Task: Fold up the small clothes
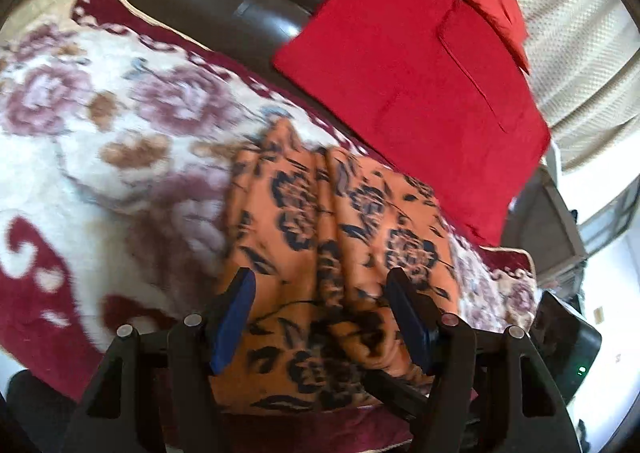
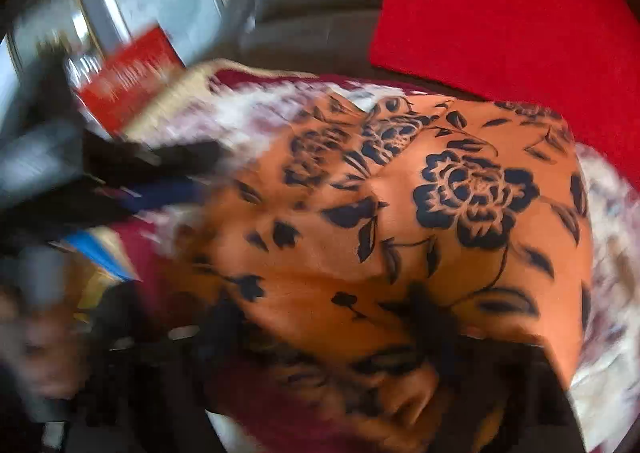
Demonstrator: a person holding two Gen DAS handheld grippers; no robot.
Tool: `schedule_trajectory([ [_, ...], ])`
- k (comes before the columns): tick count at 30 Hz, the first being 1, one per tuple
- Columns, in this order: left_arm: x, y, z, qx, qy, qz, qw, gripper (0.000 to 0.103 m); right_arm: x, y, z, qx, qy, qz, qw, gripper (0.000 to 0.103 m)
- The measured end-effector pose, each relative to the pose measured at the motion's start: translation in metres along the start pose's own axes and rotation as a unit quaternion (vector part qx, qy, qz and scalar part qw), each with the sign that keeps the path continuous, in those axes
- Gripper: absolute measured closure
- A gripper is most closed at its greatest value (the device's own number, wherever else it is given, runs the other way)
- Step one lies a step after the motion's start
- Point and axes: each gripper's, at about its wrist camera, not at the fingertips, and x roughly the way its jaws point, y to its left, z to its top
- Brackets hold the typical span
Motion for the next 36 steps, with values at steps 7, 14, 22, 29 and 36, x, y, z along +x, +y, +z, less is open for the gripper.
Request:
schedule_trajectory([
  [7,0.061,-0.025,0.011,0.016,0.085,-0.028,0.9958,0.034,-0.035,-0.036,-0.027,0.073,-0.027,0.022,0.997,0.017],
  [14,0.037,-0.059,0.02,0.072,0.036,0.027,0.9964,0.089,-0.053,-0.053,-0.027,0.091,-0.048,0.031,0.994,0.017],
  [22,0.059,-0.016,0.002,0.085,0.061,0.127,0.9863,0.089,-0.059,-0.067,-0.029,0.12,-0.056,0.034,0.991,0.016],
  [29,0.048,-0.004,0.003,0.035,0.042,0.053,0.9971,0.05,-0.061,-0.076,-0.037,0.143,-0.042,0.031,0.988,0.016],
  [36,0.042,-0.007,-0.011,0.053,0.048,0.043,0.9965,0.049,-0.055,-0.073,-0.039,0.141,-0.038,0.031,0.989,0.016],
])
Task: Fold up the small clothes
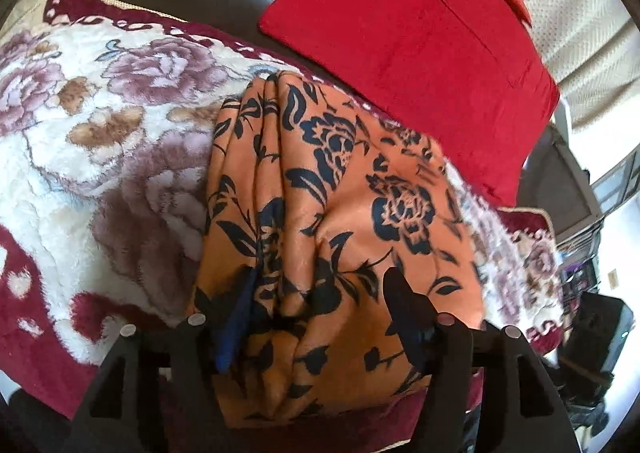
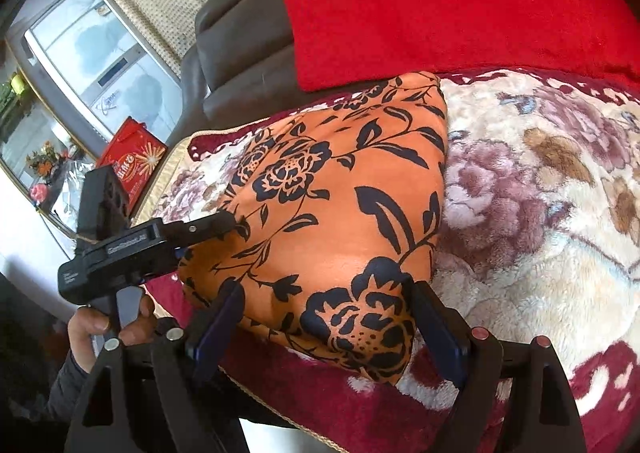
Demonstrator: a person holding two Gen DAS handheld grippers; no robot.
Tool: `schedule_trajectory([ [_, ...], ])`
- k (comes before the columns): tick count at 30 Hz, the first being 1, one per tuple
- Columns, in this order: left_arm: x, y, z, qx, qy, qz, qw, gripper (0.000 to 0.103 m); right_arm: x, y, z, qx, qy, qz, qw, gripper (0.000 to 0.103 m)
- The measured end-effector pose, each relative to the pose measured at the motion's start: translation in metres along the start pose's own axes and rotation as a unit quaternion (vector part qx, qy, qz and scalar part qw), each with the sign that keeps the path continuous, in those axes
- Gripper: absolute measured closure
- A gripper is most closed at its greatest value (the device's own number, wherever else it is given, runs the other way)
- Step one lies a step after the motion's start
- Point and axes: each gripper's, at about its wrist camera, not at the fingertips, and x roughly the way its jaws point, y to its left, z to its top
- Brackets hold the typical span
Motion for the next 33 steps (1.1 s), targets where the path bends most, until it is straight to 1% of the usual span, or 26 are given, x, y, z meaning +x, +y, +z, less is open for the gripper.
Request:
schedule_trajectory([
  [1,0.004,0.002,0.001,0.002,0.007,0.017,0.9998,0.077,0.002,0.0,0.0,0.0,0.001,0.0,1.0,0.015],
  [2,0.005,0.001,0.003,-0.004,0.019,0.013,0.9997,0.081,0.002,0.001,0.0,-0.001,0.001,0.001,1.0,0.015],
  [4,-0.014,-0.011,0.011,0.012,-0.011,0.015,0.9997,0.083,0.0,0.001,0.0,-0.003,0.001,0.0,1.0,0.015],
  [5,-0.036,-0.025,0.015,0.034,-0.05,0.022,0.9979,0.083,-0.001,0.001,0.0,-0.002,0.001,0.001,1.0,0.015],
  [7,-0.057,-0.035,0.016,0.048,-0.08,0.029,0.9952,0.083,-0.002,0.0,-0.001,0.0,0.0,0.0,1.0,0.015],
  [8,-0.056,-0.033,0.015,0.055,-0.079,0.047,0.9943,0.082,-0.003,-0.002,-0.001,0.003,-0.001,0.0,1.0,0.015],
  [9,-0.049,-0.025,0.014,0.049,-0.065,0.061,0.9948,0.082,-0.002,-0.003,-0.002,0.006,0.0,0.002,1.0,0.015],
  [10,-0.035,-0.012,0.011,0.031,-0.037,0.071,0.9963,0.081,-0.001,-0.004,-0.002,0.01,0.002,0.004,1.0,0.015],
  [11,-0.015,0.003,0.007,0.012,0.006,0.078,0.9968,0.077,0.001,-0.005,-0.003,0.011,0.004,0.005,1.0,0.015],
  [12,-0.006,0.01,0.003,0.008,0.02,0.074,0.997,0.074,0.002,-0.005,-0.003,0.011,0.005,0.006,1.0,0.015],
  [13,-0.008,0.011,0.0,0.007,0.005,0.064,0.9979,0.073,0.002,-0.005,-0.004,0.01,0.006,0.007,1.0,0.015],
  [14,-0.013,0.01,0.0,0.003,0.001,0.054,0.9985,0.069,0.002,-0.004,-0.005,0.008,0.007,0.008,1.0,0.015],
  [16,-0.015,0.005,0.001,0.005,0.004,0.046,0.9989,0.062,0.002,-0.003,-0.005,0.003,0.009,0.009,1.0,0.015],
  [18,-0.015,0.006,0.001,0.005,0.006,0.045,0.9989,0.062,0.002,-0.003,-0.005,0.005,0.01,0.01,1.0,0.015],
  [21,-0.024,0.013,-0.003,-0.016,0.007,0.033,0.9993,0.061,-0.002,-0.001,-0.006,0.003,0.005,0.012,1.0,0.015],
  [22,-0.026,0.017,-0.001,-0.023,0.007,0.031,0.9992,0.059,-0.003,-0.002,-0.006,0.003,0.004,0.012,1.0,0.015],
  [24,-0.034,0.019,-0.006,-0.036,-0.004,0.03,0.9989,0.057,-0.004,-0.005,-0.006,0.008,0.006,0.013,1.0,0.015],
  [25,-0.042,0.018,-0.01,-0.037,-0.019,0.027,0.9988,0.057,-0.004,-0.008,-0.006,0.014,0.006,0.015,1.0,0.015],
  [26,-0.042,0.017,-0.013,-0.025,-0.029,0.043,0.9984,0.061,-0.003,-0.011,-0.007,0.022,0.006,0.019,1.0,0.015],
  [27,-0.035,0.019,-0.017,-0.014,-0.014,0.071,0.9973,0.072,-0.002,-0.016,-0.007,0.035,0.007,0.025,0.999,0.015],
  [28,-0.027,0.025,-0.02,-0.017,0.005,0.077,0.9968,0.079,0.0,-0.02,-0.007,0.045,0.009,0.03,0.999,0.015],
  [29,-0.023,0.038,-0.026,-0.046,0.01,0.061,0.997,0.078,0.002,-0.024,-0.007,0.056,0.011,0.035,0.998,0.015],
  [30,-0.026,0.041,-0.028,-0.055,0.005,0.051,0.9972,0.078,0.002,-0.026,-0.007,0.062,0.013,0.039,0.997,0.015],
  [31,-0.032,0.042,-0.029,-0.059,-0.001,0.042,0.9974,0.079,0.001,-0.028,-0.008,0.064,0.011,0.04,0.997,0.015],
  [32,-0.038,0.038,-0.029,-0.055,-0.005,0.041,0.9977,0.077,-0.001,-0.03,-0.008,0.065,0.009,0.039,0.997,0.015],
  [33,-0.041,0.035,-0.029,-0.048,-0.006,0.048,0.9977,0.075,-0.002,-0.032,-0.009,0.068,0.007,0.039,0.997,0.015],
])
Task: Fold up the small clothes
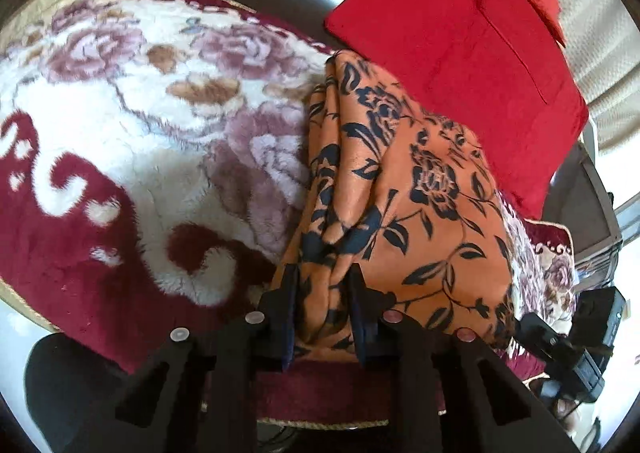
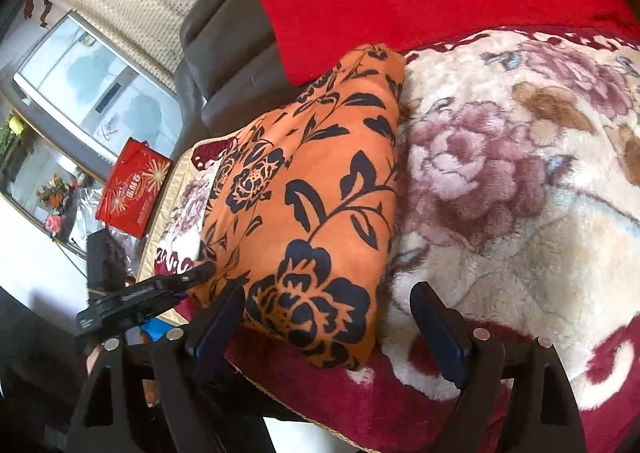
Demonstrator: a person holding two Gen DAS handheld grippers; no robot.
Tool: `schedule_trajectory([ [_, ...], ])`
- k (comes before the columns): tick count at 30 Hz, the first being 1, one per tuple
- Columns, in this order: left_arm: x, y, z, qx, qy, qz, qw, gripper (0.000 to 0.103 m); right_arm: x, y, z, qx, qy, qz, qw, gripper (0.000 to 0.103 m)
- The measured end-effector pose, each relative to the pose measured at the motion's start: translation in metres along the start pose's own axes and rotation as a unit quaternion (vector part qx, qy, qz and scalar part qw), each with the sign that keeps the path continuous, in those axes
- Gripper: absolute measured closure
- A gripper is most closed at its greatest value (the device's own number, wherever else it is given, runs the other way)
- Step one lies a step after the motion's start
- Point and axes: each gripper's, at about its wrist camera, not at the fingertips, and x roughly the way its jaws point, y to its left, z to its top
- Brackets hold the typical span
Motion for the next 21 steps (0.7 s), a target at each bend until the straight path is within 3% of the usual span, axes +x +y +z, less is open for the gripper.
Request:
schedule_trajectory([
  [3,-0.008,-0.009,0.001,0.014,0.001,0.006,0.9999,0.073,-0.001,-0.009,0.002,0.019,0.0,0.006,1.0,0.015],
  [8,-0.012,-0.01,0.006,-0.006,0.0,-0.018,0.9998,0.057,-0.003,-0.008,0.004,0.027,-0.004,0.028,0.999,0.015],
  [9,-0.007,-0.008,0.005,0.0,0.005,-0.005,1.0,0.058,-0.003,-0.009,0.004,0.03,-0.003,0.031,0.999,0.015],
  [10,0.004,-0.002,0.003,-0.008,0.023,0.009,0.9997,0.08,-0.002,-0.009,0.005,0.033,-0.002,0.034,0.999,0.015],
  [12,0.007,0.013,-0.003,-0.046,0.033,-0.021,0.9982,0.081,-0.003,-0.013,0.003,0.04,-0.003,0.038,0.998,0.015],
  [14,-0.001,0.014,-0.007,-0.047,0.023,-0.02,0.9984,0.081,-0.007,-0.018,0.002,0.049,-0.006,0.041,0.998,0.015],
  [17,-0.017,0.002,-0.004,-0.03,0.005,0.011,0.9995,0.077,-0.013,-0.022,0.0,0.076,-0.002,0.073,0.994,0.015],
  [19,-0.037,-0.014,0.003,-0.002,-0.033,0.041,0.9986,0.076,-0.02,-0.021,-0.001,0.093,-0.009,0.105,0.99,0.015],
  [21,-0.052,-0.027,0.01,0.024,-0.069,0.051,0.996,0.064,-0.023,-0.018,-0.008,0.132,-0.006,0.155,0.979,0.015],
])
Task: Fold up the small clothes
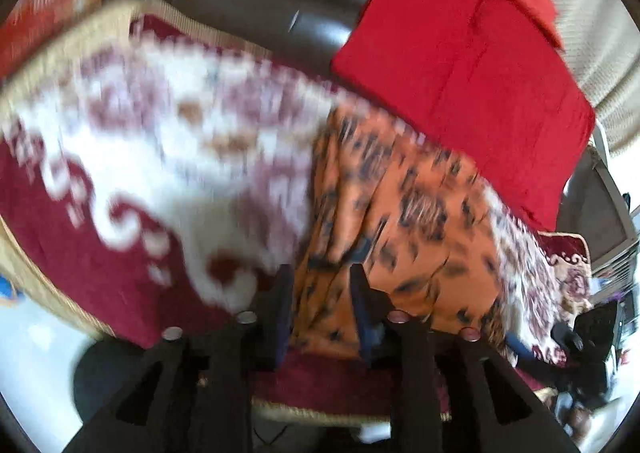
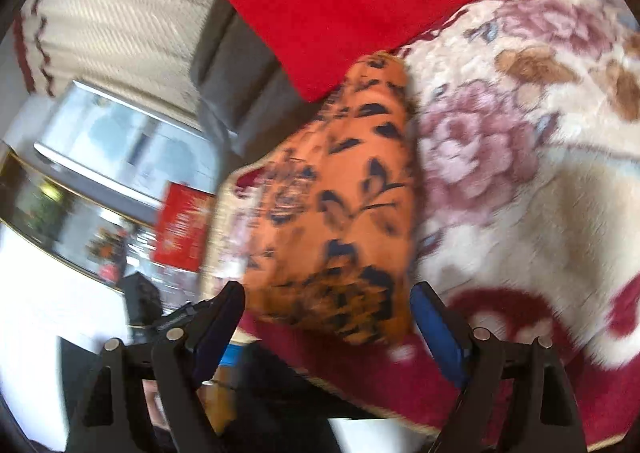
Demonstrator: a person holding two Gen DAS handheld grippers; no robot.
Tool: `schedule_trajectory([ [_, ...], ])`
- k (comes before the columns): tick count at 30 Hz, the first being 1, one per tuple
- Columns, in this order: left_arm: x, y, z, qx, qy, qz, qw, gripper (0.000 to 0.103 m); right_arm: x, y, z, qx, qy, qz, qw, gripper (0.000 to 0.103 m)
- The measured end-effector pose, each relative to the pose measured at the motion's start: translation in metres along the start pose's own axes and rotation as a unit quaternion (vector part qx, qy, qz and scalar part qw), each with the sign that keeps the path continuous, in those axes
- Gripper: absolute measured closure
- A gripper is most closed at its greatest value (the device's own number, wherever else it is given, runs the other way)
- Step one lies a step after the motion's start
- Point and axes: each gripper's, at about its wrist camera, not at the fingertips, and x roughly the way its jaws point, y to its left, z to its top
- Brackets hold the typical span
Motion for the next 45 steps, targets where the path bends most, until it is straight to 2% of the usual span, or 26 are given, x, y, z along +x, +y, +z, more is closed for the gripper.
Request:
schedule_trajectory([
  [1,-0.005,-0.006,0.005,0.012,-0.014,0.001,0.9998,0.049,0.001,-0.002,-0.003,0.018,0.004,0.017,1.0,0.015],
  [2,-0.006,-0.016,0.013,0.031,-0.028,0.004,0.9991,0.039,0.004,-0.005,-0.006,0.043,0.01,0.038,0.998,0.015],
  [4,0.001,-0.032,0.023,0.057,-0.037,0.012,0.9976,0.039,0.012,-0.014,-0.01,0.106,0.018,0.081,0.991,0.015],
  [6,0.019,-0.043,0.027,0.073,-0.027,0.015,0.9968,0.039,0.026,-0.021,-0.014,0.162,0.024,0.112,0.98,0.015],
  [9,0.052,-0.047,0.021,0.084,0.004,0.055,0.9949,0.039,0.041,-0.029,-0.018,0.2,0.023,0.107,0.974,0.015],
  [10,0.07,-0.042,0.015,0.082,0.032,0.078,0.9931,0.04,0.044,-0.032,-0.022,0.213,0.02,0.098,0.972,0.015],
  [11,0.078,-0.037,0.01,0.076,0.048,0.086,0.9922,0.045,0.044,-0.033,-0.023,0.21,0.013,0.085,0.974,0.016],
  [12,0.087,-0.025,0.002,0.058,0.057,0.072,0.9941,0.044,0.04,-0.032,-0.022,0.192,-0.005,0.061,0.98,0.017],
  [13,0.087,-0.018,-0.003,0.046,0.049,0.058,0.996,0.044,0.031,-0.029,-0.02,0.153,-0.034,0.019,0.987,0.025],
  [14,0.086,-0.011,-0.007,0.034,0.047,0.047,0.9972,0.044,0.027,-0.032,-0.02,0.13,-0.048,-0.019,0.99,0.048],
  [16,0.083,-0.006,-0.01,0.024,0.048,0.039,0.9978,0.044,0.025,-0.051,-0.025,0.152,-0.029,-0.048,0.987,0.076],
  [17,0.081,-0.007,-0.011,0.03,0.048,0.041,0.9976,0.044,0.023,-0.055,-0.029,0.144,-0.016,-0.05,0.988,0.077],
  [21,0.077,-0.004,-0.011,0.024,0.049,0.039,0.9977,0.043,0.008,-0.029,-0.031,0.069,0.003,-0.065,0.995,0.07],
  [22,0.075,-0.003,-0.011,0.022,0.051,0.037,0.9978,0.043,0.001,-0.023,-0.029,0.055,-0.003,-0.069,0.996,0.05],
  [23,0.074,0.0,-0.011,0.02,0.052,0.035,0.9978,0.043,-0.007,-0.018,-0.026,0.044,-0.015,-0.071,0.996,0.015],
  [24,0.074,-0.002,-0.011,0.022,0.053,0.036,0.9977,0.043,-0.015,-0.014,-0.022,0.038,-0.036,-0.074,0.996,0.009],
  [25,0.077,-0.007,-0.011,0.027,0.053,0.037,0.9975,0.042,-0.021,-0.011,-0.018,0.031,-0.051,-0.077,0.995,0.009],
  [28,0.078,-0.003,-0.012,0.022,0.052,0.036,0.9977,0.039,-0.015,-0.011,0.01,0.018,-0.048,-0.069,0.996,0.009],
  [33,0.081,0.0,-0.012,0.024,0.053,0.038,0.9976,0.038,0.04,-0.023,0.053,0.031,-0.005,-0.074,0.997,0.011],
  [34,0.081,0.0,-0.012,0.027,0.052,0.039,0.9975,0.038,0.051,-0.025,0.055,0.031,0.009,-0.076,0.997,0.028],
  [35,0.081,0.0,-0.012,0.028,0.051,0.043,0.9974,0.037,0.06,-0.023,0.052,0.016,0.028,-0.086,0.996,0.063],
  [37,0.082,0.002,-0.013,0.029,0.049,0.044,0.9974,0.034,0.066,-0.008,0.04,-0.06,0.031,-0.145,0.987,0.063],
  [38,0.083,0.001,-0.013,0.028,0.049,0.044,0.9974,0.031,0.068,-0.011,0.036,-0.073,0.03,-0.166,0.983,0.064],
  [40,0.084,0.0,-0.014,0.031,0.047,0.046,0.9974,0.031,0.065,-0.024,0.038,-0.043,0.027,-0.144,0.988,0.065],
  [42,0.084,-0.001,-0.013,0.037,0.044,0.05,0.9971,0.031,0.063,-0.015,0.038,-0.055,0.021,-0.142,0.988,0.061],
  [45,0.084,0.001,-0.013,0.035,0.044,0.048,0.9973,0.03,0.048,-0.003,0.046,-0.07,0.006,-0.136,0.988,0.039],
])
